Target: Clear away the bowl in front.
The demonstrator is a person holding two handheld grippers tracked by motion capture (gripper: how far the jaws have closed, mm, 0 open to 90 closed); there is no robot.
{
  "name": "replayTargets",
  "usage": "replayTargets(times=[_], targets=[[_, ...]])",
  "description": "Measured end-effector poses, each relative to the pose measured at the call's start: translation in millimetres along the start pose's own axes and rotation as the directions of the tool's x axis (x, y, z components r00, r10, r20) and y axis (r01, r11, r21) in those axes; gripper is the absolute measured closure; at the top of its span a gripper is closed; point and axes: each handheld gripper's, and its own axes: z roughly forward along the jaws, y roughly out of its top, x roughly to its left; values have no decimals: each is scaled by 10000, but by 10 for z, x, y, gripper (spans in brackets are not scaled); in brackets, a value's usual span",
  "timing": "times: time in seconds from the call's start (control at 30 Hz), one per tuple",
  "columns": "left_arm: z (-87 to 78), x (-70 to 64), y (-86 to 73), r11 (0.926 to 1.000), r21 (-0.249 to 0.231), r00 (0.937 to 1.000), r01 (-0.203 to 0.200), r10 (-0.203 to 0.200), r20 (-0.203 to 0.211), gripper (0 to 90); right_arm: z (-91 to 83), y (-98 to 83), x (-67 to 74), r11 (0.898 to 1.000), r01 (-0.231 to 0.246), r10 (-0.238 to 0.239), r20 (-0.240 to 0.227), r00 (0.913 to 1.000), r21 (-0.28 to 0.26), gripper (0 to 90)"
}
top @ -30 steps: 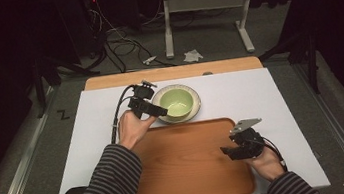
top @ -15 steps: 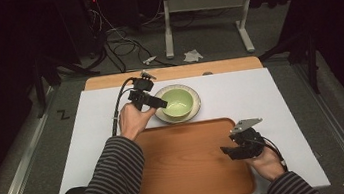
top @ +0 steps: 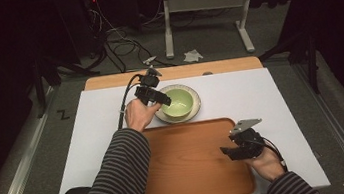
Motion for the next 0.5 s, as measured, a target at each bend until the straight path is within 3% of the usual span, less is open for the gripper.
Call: replayTargets(times=[0.23,0.5], targets=[[137,3,60,9987,424,9994,281,-271,-230,380,-21,-3,-23,10000,15,-15,6,10000,-56,447],[260,49,87,9967,432,9970,692,-676,-371,528,-40,-2,-28,9998,-133,133,28,9999,-118,446]])
